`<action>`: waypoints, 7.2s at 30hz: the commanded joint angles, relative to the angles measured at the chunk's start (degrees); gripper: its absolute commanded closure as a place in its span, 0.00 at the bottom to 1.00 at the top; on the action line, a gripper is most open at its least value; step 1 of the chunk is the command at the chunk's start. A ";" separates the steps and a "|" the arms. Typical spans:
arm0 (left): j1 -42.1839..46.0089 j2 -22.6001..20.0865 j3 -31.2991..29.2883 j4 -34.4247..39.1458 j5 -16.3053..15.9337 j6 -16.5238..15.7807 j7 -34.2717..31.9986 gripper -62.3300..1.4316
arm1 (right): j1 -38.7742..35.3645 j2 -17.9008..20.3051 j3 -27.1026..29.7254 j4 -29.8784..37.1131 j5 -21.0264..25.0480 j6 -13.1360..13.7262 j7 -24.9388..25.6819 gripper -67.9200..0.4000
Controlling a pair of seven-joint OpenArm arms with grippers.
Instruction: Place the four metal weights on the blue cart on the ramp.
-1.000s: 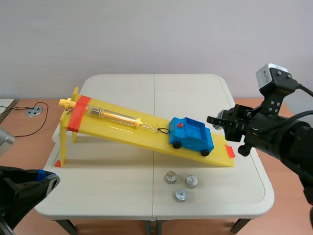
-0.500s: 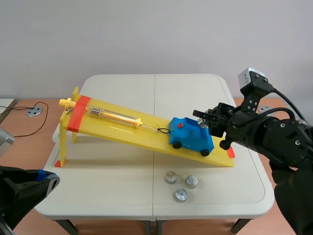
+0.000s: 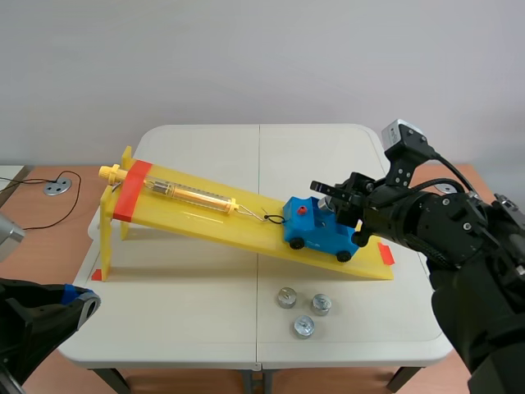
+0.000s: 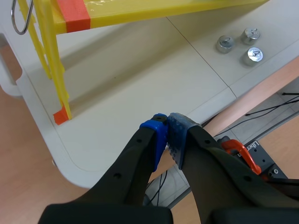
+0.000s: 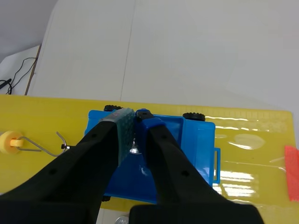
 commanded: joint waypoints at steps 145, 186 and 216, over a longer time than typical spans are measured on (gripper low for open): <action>-0.20 0.46 -1.05 4.20 -4.24 -0.59 -5.90 0.90 | -24.39 18.58 -21.14 33.73 -17.53 -4.92 8.31 0.98; -0.20 0.46 -1.05 4.20 -4.24 -0.59 -5.92 0.90 | -5.99 4.66 0.04 22.38 6.10 -2.95 6.27 0.98; -0.20 0.46 -1.05 4.20 -4.24 -0.59 -5.92 0.90 | -0.81 3.98 -1.68 11.10 6.03 5.68 6.14 0.70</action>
